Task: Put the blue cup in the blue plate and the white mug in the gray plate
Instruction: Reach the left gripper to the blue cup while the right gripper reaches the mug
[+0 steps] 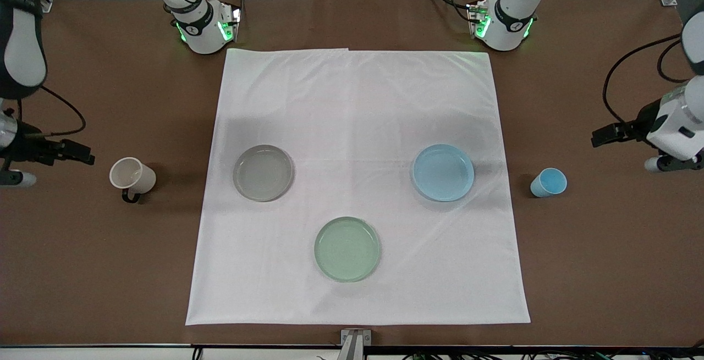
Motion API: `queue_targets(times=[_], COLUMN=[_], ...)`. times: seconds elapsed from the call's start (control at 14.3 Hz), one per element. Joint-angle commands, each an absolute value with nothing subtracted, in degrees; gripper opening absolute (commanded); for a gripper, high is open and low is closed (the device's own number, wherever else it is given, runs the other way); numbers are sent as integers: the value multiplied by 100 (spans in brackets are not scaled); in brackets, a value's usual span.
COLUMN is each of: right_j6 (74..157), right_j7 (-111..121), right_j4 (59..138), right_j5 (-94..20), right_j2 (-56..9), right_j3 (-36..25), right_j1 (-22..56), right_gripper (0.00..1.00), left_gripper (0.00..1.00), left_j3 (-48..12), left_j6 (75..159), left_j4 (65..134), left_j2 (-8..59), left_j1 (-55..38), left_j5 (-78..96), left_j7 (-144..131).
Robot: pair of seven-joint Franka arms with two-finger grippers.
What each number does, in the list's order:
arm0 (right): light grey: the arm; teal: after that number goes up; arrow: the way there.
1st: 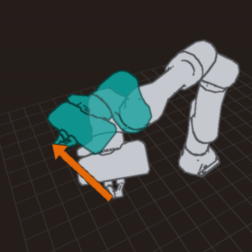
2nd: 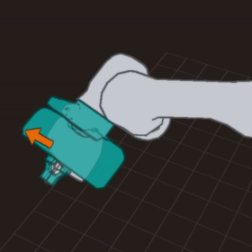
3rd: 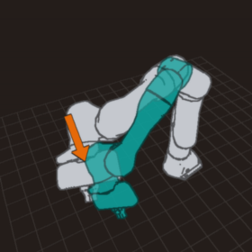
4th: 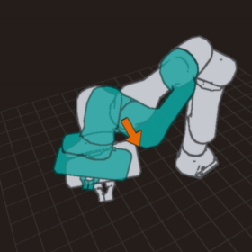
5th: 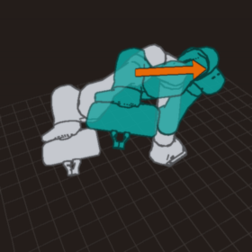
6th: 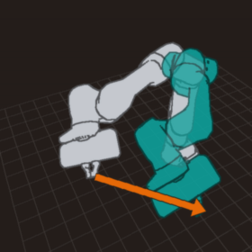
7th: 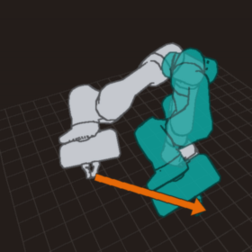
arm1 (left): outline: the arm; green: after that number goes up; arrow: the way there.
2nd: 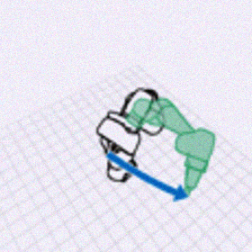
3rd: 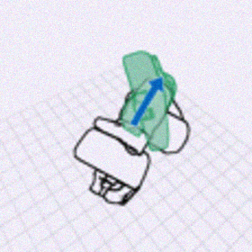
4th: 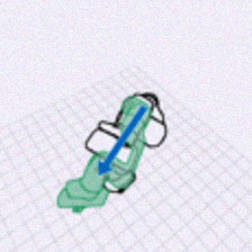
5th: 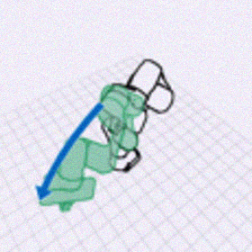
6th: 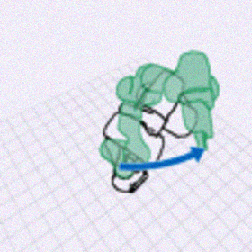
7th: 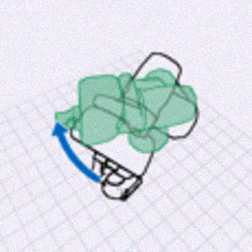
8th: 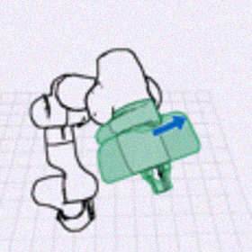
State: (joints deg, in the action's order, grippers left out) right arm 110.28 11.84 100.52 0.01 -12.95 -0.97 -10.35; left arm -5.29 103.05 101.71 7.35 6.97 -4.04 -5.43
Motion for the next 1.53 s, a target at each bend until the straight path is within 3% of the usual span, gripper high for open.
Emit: queue_targets(times=[0.0,0.35,0.49,0.77,0.91,1.05,1.19,1.26,1.47], right_j6=[11686,13489,13780,14229,14282,14247,14203,14194,14194], right_j7=[1318,1415,1572,1959,2083,2092,2083,2083,2083], right_j4=[10256,11214,11232,11215,11215,11232,11241,11233,11224], right_j5=[-9,-9,-9,9,9,9,9,9,9], right_j2=[-1817,-2222,-2469,-2750,-2804,-2821,-2821,-2821,-2813], right_j3=[-44,-53,-44,-53,-53,-44,-53,-53,-44], right_j1=[-1125,-1116,-1134,-1186,-1256,-1292,-1292,-1292,-1283], right_gripper=[100,100,100,100,99,87,67,57,37], left_gripper=[100,97,84,72,56,28,7,1,0], left_j3=[-554,-571,-580,-606,-606,-615,-624,-633,-878], left_j6=[11727,13016,13166,13184,13175,13175,13175,13175,13114], left_j4=[11317,11734,11672,11601,11602,11584,11540,11514,11444], left_j2=[694,1545,1809,2091,2214,2276,2285,2285,2215], left_j1=[843,1178,1283,1239,1239,1231,1213,1222,1230], left_j5=[-545,-545,-493,-475,-475,-475,-475,-466,-431], left_j7=[-466,25,26,9,9,9,0,0,-44])
